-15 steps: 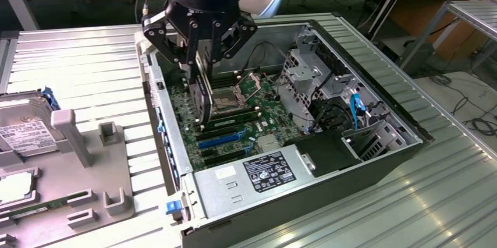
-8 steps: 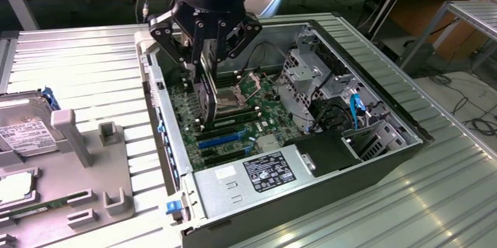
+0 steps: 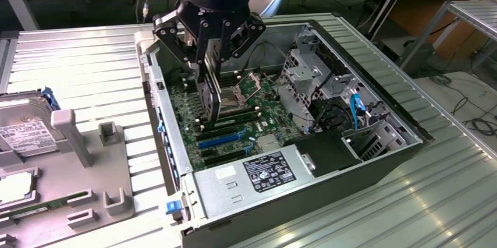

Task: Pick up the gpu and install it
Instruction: 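Pick up the gpu and move the gpu toward the slot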

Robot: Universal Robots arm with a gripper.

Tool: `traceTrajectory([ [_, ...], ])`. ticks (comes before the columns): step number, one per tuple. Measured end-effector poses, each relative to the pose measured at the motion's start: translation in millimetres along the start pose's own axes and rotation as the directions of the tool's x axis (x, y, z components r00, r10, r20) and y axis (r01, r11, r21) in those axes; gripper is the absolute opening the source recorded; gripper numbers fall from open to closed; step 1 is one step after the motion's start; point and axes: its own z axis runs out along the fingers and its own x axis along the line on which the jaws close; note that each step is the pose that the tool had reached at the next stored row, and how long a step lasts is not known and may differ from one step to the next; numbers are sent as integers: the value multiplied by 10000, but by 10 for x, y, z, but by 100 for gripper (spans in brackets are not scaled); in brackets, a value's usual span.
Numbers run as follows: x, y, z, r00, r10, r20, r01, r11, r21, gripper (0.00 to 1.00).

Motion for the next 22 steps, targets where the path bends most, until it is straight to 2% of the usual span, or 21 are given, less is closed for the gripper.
traceTrajectory([
  [22,-231,11,0,10000,1,0,-1,10000,0,27],
])
